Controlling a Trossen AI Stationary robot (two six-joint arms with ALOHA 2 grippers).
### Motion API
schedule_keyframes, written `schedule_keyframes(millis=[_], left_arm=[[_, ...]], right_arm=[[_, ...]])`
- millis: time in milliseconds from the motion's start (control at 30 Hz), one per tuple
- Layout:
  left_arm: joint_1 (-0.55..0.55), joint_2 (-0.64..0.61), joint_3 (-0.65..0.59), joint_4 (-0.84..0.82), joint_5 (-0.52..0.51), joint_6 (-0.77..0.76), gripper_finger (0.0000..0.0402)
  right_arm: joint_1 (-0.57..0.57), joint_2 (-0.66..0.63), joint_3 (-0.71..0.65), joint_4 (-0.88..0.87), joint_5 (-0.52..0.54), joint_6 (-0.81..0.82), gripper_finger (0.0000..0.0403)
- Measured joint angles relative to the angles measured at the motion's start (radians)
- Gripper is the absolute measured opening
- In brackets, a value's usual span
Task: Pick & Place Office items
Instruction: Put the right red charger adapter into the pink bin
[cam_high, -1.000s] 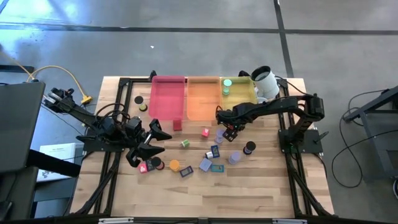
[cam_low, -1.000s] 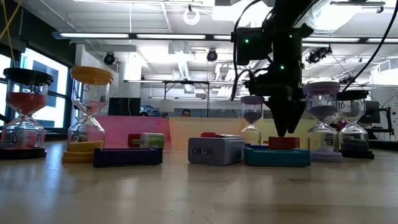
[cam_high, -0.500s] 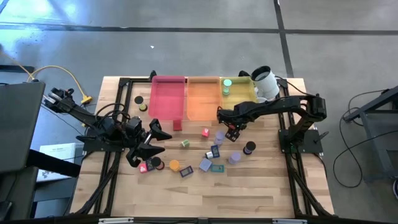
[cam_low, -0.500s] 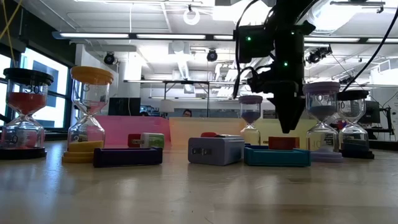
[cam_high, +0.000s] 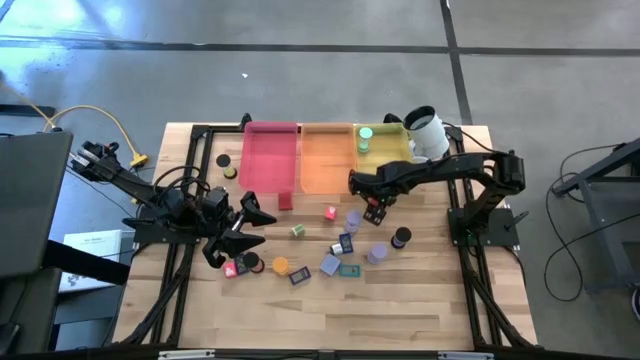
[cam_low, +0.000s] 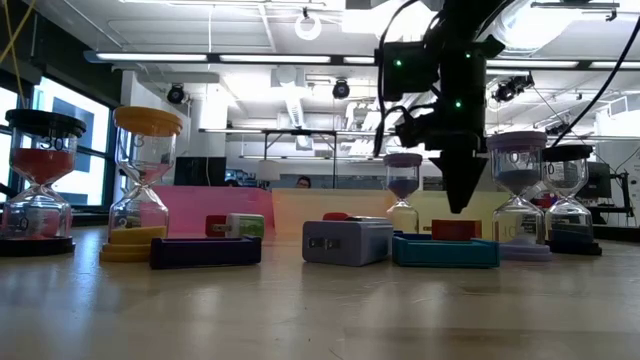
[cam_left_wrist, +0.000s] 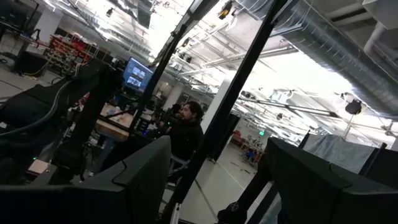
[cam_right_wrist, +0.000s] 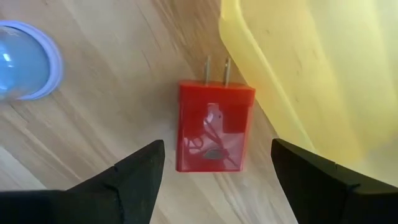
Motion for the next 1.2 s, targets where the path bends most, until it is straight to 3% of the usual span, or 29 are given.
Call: schedule_keyframes(millis=[967, 1200], left_arm=[[0.000, 0.000, 0.000, 0.000, 0.000, -0.003, 0.0260], [0.000, 0.000, 0.000, 0.000, 0.000, -0.030, 0.0260]], right_arm=[[-0.020, 0.000, -0.116, 0.128, -0.027, -0.020, 0.0285], [-0.032, 0.032, -0.116, 0.138, -0.031, -0.020, 0.0259]])
